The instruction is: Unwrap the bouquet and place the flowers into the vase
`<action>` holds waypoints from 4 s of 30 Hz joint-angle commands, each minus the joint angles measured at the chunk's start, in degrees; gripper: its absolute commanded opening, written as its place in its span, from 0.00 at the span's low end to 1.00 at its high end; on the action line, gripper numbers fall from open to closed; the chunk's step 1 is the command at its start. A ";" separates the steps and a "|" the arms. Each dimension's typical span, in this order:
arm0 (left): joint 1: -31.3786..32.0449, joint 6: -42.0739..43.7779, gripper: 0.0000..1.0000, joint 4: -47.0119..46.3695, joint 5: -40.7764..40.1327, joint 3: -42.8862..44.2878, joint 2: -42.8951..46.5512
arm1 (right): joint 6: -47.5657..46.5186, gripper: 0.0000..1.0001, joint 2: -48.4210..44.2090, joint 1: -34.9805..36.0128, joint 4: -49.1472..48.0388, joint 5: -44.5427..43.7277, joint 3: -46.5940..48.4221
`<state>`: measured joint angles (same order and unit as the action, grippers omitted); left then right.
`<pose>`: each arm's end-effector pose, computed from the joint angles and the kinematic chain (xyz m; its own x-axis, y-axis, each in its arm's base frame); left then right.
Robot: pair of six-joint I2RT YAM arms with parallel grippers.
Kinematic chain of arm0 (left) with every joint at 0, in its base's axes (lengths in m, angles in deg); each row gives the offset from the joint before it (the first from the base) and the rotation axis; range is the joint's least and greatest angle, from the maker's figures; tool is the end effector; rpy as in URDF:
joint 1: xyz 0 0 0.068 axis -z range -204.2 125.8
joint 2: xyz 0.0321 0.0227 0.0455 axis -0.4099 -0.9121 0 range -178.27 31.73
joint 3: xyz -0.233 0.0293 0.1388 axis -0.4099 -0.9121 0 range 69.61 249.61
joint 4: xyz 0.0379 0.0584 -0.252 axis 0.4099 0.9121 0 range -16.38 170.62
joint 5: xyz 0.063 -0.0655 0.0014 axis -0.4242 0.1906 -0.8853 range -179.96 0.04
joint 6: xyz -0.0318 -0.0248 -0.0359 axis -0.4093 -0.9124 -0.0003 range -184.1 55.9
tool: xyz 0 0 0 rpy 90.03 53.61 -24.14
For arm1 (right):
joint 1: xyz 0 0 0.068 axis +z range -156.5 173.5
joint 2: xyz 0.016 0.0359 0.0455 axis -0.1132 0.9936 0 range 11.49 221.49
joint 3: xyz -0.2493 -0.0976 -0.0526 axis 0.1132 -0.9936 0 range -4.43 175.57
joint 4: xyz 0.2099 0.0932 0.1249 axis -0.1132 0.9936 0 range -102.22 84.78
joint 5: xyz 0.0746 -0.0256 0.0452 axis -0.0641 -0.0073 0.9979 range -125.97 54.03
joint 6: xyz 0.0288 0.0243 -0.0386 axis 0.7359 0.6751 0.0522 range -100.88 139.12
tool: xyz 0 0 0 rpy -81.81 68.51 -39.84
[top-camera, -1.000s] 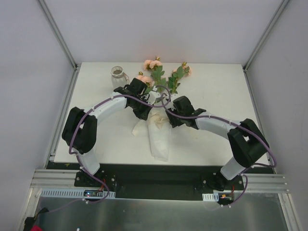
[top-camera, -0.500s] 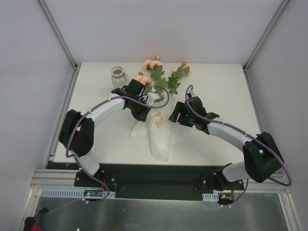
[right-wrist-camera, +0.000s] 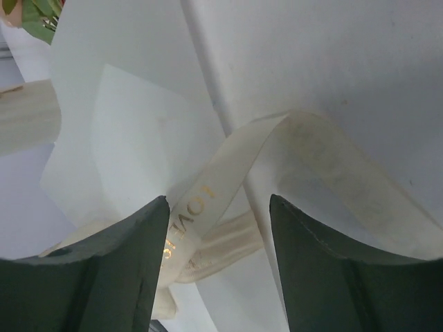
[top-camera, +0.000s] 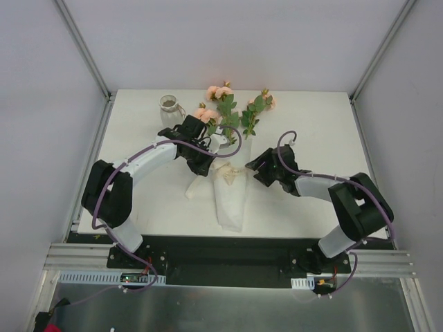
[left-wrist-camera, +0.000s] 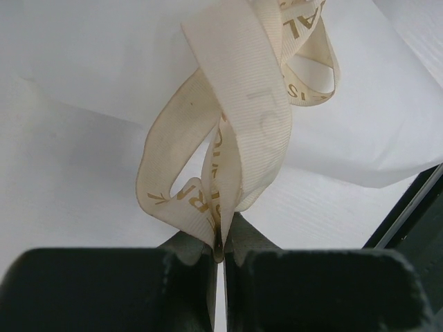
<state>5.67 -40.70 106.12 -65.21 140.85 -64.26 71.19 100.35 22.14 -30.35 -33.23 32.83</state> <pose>0.2983 -0.1886 0.2384 -0.4116 0.6523 -0.6364 0.8850 0.4528 -0.1082 0.2671 0.1478 0.1624 -0.7028 0.5139 -0.4919 0.0660 0.7356 0.6742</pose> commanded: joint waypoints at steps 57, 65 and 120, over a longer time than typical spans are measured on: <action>-37.60 0.15 0.99 9.43 -1.57 -6.56 19.08 | -34.76 0.74 -23.83 1.68 50.30 -22.51 7.92; -37.51 2.97 0.99 14.53 7.76 -5.33 24.44 | -34.67 0.74 -14.43 -1.21 47.23 -16.55 9.25; -36.64 0.68 0.99 15.06 9.44 -6.38 30.24 | -59.72 0.80 3.42 59.41 65.77 -48.01 21.46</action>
<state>-31.64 -40.18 120.21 -57.16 134.91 -35.21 15.19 103.30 79.32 36.11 -82.91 54.25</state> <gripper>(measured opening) 0.992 0.805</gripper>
